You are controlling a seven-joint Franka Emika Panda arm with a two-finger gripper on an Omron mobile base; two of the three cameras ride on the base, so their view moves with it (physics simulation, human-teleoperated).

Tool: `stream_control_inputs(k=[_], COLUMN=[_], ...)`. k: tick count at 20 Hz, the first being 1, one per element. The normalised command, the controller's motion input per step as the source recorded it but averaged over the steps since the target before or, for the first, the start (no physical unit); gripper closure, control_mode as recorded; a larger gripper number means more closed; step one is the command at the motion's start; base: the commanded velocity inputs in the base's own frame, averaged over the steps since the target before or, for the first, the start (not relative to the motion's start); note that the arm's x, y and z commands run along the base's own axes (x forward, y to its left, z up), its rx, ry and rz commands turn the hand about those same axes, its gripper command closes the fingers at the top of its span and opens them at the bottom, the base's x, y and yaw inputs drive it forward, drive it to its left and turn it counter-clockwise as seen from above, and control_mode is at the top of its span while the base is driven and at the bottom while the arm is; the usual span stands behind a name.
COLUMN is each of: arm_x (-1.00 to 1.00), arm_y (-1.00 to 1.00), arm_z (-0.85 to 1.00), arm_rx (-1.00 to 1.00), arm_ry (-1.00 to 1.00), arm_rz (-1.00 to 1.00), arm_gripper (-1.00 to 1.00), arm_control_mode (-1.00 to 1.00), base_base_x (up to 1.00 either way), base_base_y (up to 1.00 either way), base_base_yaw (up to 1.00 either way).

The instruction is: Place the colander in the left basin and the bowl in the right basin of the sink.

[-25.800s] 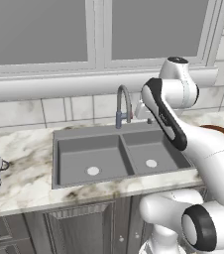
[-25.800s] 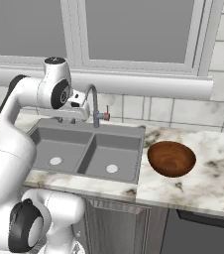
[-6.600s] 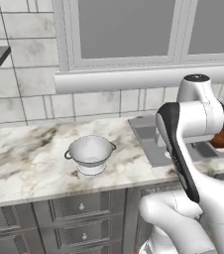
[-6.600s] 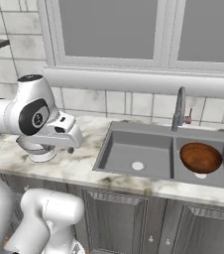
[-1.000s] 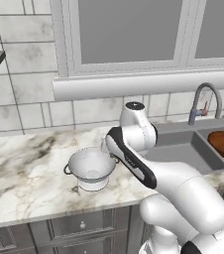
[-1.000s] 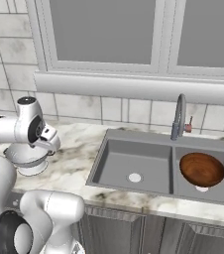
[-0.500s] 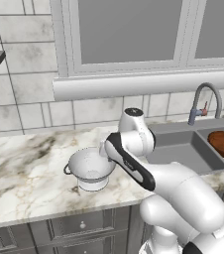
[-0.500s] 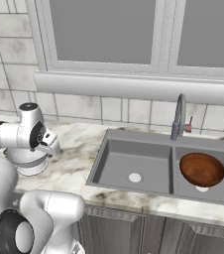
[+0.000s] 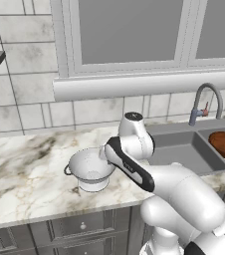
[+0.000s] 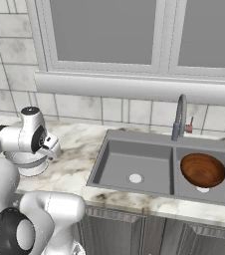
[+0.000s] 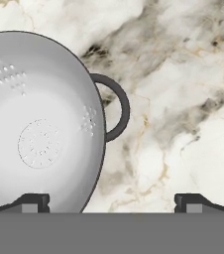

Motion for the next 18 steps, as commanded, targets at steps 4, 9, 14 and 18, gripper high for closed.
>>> stream_control_inputs(k=[4,9,14,18], arm_x=[0.05,0.02,0.0,0.03], arm_y=[0.02,0.06,0.04,0.03], arm_z=[0.0,-0.01,-0.01,-0.01], arm_rx=[0.0,0.0,0.0,0.0], arm_ry=[0.0,0.0,0.0,0.0], arm_rz=[0.0,0.0,0.0,0.0], arm_gripper=[-1.0,-1.0,-1.0,-1.0], arm_control_mode=[-1.0,-1.0,-1.0,-1.0], base_base_x=[0.0,0.0,0.0,0.0], base_base_y=[0.0,0.0,0.0,0.0], base_base_yaw=[0.0,0.0,0.0,0.0])
